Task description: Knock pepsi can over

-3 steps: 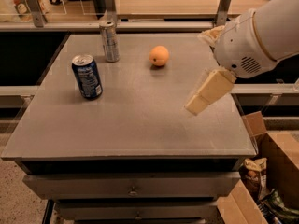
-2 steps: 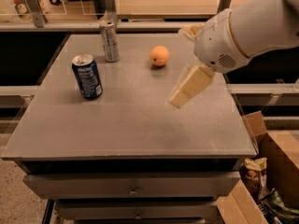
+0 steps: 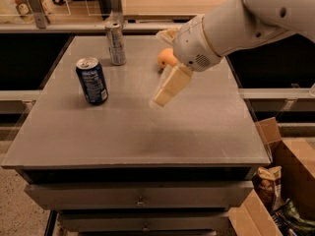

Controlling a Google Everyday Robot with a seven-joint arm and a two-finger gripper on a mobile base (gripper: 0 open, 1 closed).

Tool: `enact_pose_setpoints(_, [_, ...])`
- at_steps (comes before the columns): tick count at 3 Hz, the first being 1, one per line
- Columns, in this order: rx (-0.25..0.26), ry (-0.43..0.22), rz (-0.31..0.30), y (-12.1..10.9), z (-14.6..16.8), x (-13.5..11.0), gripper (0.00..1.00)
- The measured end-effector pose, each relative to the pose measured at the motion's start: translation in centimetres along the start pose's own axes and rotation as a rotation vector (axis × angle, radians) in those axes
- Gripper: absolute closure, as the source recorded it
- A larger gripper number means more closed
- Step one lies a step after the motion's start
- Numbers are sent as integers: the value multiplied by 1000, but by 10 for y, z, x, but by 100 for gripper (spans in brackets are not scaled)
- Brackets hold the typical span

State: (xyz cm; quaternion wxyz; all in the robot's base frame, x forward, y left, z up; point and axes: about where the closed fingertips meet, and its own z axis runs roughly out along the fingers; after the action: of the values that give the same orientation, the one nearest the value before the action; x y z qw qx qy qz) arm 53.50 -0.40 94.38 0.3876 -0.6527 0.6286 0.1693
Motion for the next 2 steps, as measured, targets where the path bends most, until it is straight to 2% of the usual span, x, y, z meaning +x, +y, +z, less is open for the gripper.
enact_pose_setpoints(2, [-94,-168,2,-8,51,-14,0])
